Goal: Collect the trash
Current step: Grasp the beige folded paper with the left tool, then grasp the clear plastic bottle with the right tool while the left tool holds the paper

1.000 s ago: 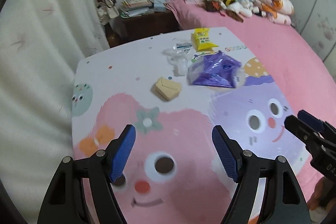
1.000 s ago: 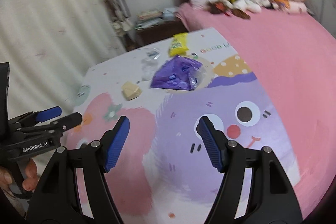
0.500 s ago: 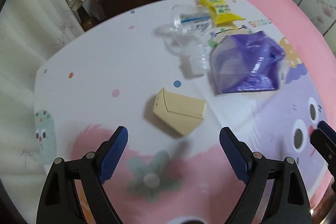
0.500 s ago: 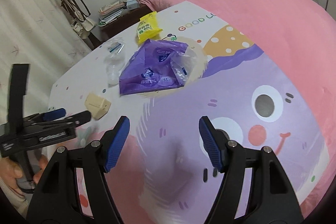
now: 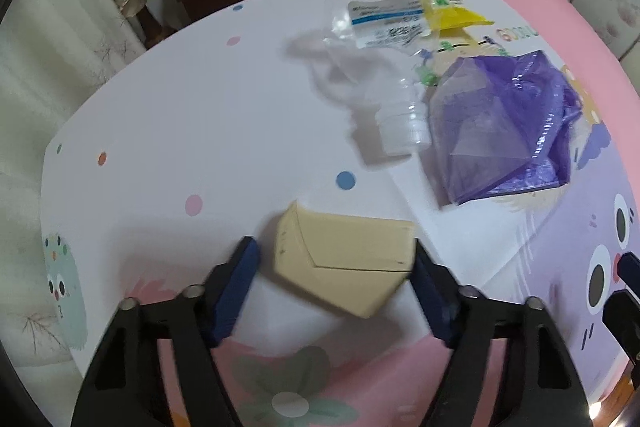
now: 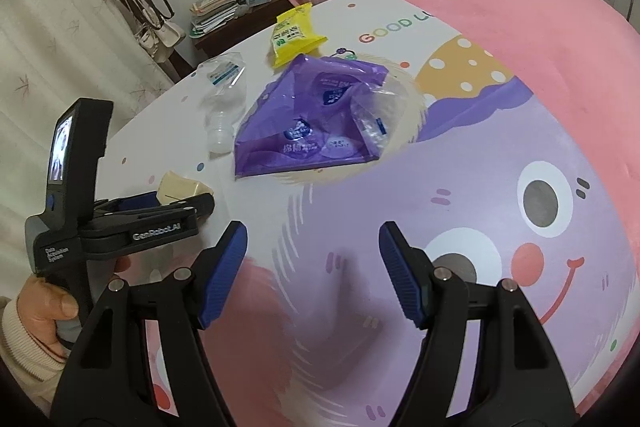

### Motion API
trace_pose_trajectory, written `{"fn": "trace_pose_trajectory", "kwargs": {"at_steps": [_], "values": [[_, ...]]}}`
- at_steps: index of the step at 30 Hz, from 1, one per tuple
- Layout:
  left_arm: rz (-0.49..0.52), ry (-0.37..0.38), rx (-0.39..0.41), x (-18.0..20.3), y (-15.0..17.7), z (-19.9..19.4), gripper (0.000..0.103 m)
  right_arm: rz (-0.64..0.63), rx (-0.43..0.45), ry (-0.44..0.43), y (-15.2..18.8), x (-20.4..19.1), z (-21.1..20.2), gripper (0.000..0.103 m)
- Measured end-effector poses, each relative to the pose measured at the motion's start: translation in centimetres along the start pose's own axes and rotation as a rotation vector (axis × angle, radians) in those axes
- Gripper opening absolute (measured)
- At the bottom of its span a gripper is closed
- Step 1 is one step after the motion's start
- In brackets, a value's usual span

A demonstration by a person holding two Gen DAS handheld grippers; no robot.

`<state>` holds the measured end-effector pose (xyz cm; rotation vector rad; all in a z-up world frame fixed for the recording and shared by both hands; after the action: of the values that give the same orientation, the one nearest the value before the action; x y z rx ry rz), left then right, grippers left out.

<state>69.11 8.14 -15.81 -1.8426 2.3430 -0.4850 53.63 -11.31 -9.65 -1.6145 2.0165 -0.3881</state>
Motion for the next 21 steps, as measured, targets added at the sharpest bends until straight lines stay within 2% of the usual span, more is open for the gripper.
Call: {"fn": "trace_pose_trajectory", "kwargs": {"at_steps": [1,4,10,17,21], "values": [[0.006,0.004,0.007,0.2,-0.1,-0.1,0.062,-0.002,0.000,-0.003,-0.1,-0.1,-0.1,0.066],[-0.012,0.037,0.007,0.0,-0.1,-0.2,0.062,-0.015,0.005,-0.015,-0.7,-0.8,-0.1,0.066],[-0.071,0.033,0.053,-1.9,-0.8,-1.9,0.062,-0.049,0.019,-0.052,-2.8,-2.8,0.4,0.066],[-0.166,0.022,0.122,-4.9,-3.1,-5.4,0.062,-0.061,0.033,-0.133,-7.6,-5.8,2.4,0.066],[-0.234,0.012,0.147,-8.0,-3.2,-7.2,0.062,-0.077,0.047,-0.142,-10.5,-7.0,4.1,0.066]]}}
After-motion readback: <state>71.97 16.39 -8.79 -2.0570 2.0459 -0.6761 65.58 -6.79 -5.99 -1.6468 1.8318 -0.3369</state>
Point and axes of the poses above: each gripper's, at about its wrist camera, not at the fingertips, and z roughly the way its jaws point, x to its right, y to its underside, the point moved 2 cm from there along z, roughly the way its jaws point, and after that the axes turned 8 degrees about -z, right-handed, at the moved point
